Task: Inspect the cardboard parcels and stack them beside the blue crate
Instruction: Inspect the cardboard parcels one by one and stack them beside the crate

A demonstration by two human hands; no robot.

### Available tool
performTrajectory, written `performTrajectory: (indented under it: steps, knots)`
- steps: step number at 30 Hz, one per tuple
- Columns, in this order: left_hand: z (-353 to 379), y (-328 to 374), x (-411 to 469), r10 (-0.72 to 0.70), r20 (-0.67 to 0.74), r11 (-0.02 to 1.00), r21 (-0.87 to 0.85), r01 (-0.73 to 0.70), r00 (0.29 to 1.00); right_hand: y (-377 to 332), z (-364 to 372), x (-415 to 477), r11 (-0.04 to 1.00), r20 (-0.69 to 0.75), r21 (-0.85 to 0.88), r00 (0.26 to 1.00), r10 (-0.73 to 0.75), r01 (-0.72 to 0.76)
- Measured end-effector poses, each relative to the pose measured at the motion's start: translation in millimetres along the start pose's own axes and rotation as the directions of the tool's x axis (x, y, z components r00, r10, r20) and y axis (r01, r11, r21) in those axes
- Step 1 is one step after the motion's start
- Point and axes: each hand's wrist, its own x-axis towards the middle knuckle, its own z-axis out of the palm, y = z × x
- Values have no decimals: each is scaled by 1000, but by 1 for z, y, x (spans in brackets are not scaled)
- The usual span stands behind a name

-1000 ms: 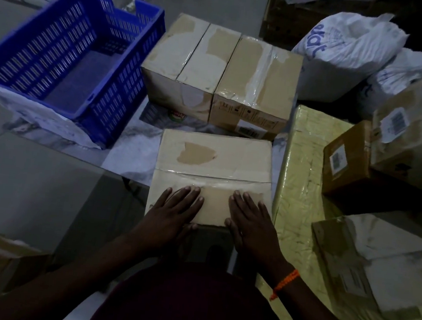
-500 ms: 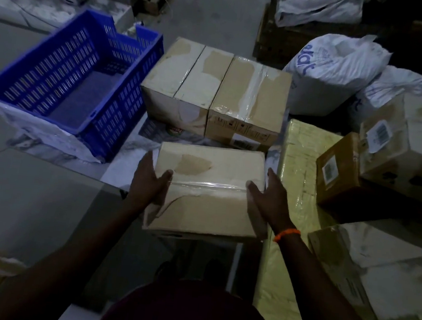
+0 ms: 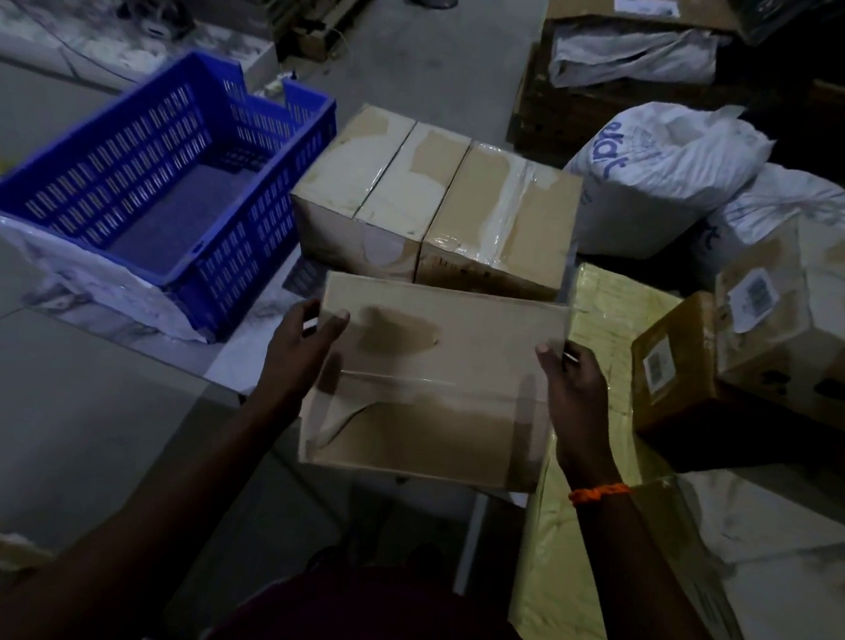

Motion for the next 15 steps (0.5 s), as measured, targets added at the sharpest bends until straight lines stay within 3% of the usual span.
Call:
performTrajectory:
  steps: [3,7,11,15]
  knots:
    - [2,17,-1,6,56,990,-141,2,998,-5,-5,0,990,-77,141,996,43,-32]
    - [13,22,-7,-47,37,981,-184,53,998,-1,-5,-8,970,-106,233,990,97,-70]
    - [20,-2,-18,-28,-4,1000,-9,28,1000,14,-2,-23,986,-230,149,967,109,-76]
    - [14,-21,-23,-43,-21,998,48,44,999,24,-4,-35,998,-217,33,974,64,-58]
